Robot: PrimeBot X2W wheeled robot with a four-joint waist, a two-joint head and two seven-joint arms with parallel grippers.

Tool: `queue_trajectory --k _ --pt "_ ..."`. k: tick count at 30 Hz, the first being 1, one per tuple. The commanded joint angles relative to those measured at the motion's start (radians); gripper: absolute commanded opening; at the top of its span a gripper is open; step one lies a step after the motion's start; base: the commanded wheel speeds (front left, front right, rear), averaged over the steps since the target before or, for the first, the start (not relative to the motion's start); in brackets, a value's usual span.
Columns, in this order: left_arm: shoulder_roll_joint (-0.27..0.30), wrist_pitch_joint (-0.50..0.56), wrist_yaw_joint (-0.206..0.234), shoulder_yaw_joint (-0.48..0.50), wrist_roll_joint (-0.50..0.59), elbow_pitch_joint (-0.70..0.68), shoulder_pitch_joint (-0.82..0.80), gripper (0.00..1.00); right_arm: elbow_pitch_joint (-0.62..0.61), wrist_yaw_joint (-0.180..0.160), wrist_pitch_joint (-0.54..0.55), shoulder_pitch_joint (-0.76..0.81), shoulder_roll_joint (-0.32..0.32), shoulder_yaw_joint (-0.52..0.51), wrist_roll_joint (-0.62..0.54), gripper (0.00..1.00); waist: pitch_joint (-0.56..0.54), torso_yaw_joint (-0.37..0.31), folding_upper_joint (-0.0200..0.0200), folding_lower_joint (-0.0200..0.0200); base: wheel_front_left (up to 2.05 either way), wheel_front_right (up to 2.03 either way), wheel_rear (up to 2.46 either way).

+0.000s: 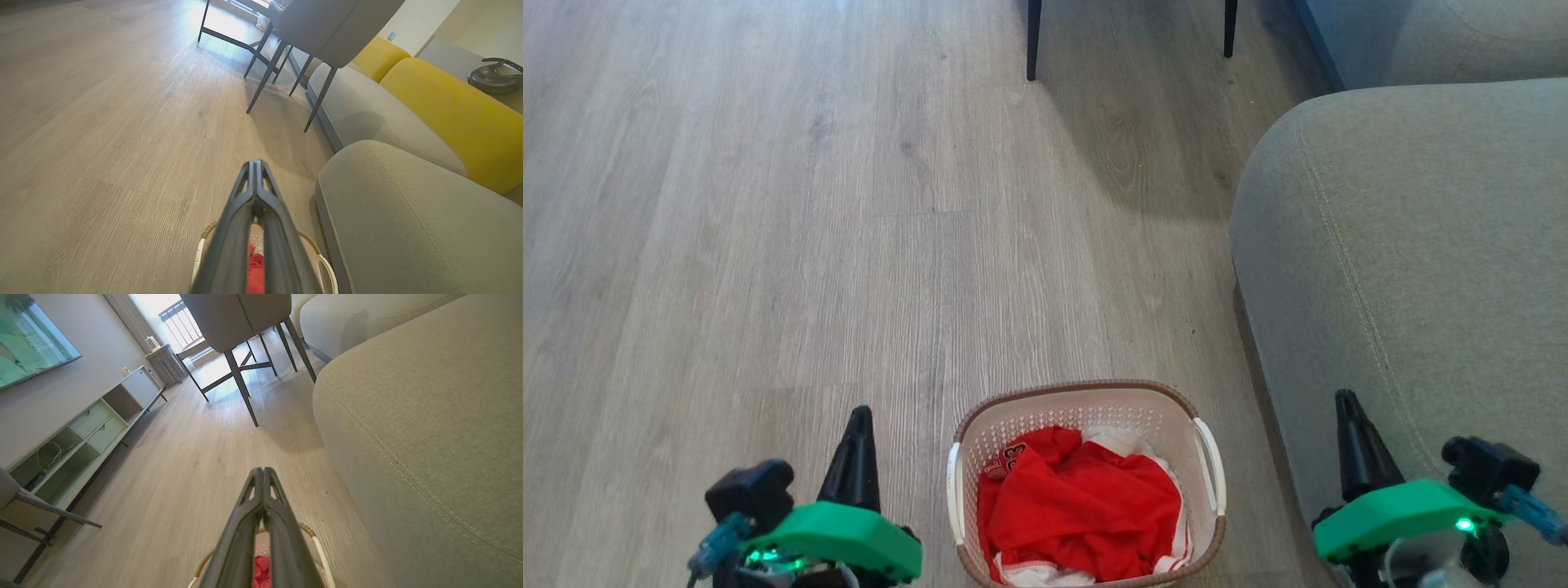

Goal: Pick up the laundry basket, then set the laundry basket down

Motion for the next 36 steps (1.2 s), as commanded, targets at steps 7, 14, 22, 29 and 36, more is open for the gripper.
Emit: queue_trajectory --k 7,14,22,29,36 --pt "0.014 0.021 -0.026 0.042 -0.104 -0.009 -0.061 0.0 -0.02 0.002 0.025 -0.058 -0.019 -0.014 0.104 0.0 0.001 -0.001 0.0 0.0 0.0 0.0 0.0" --pt "0.016 0.039 -0.044 0.064 -0.184 0.003 -0.072 0.0 -0.011 0.003 0.042 -0.066 -0.022 -0.022 0.182 0.0 0.002 -0.001 0.0 0.0 0.0 0.0 0.0" --pt "0.018 0.057 -0.062 0.087 -0.263 0.015 -0.082 0.0 -0.002 0.003 0.061 -0.075 -0.024 -0.032 0.259 0.0 0.003 -0.002 0.0 0.0 0.0 0.0 0.0" --pt "0.02 0.079 -0.082 0.113 -0.353 0.03 -0.095 0.0 0.009 0.003 0.082 -0.086 -0.025 -0.043 0.347 0.0 0.004 -0.003 0.0 0.0 0.0 0.0 0.0" --pt "0.02 0.098 -0.099 0.137 -0.43 0.043 -0.106 0.0 0.018 0.004 0.101 -0.094 -0.026 -0.053 0.423 0.0 0.005 -0.003 0.0 0.0 0.0 0.0 0.0"
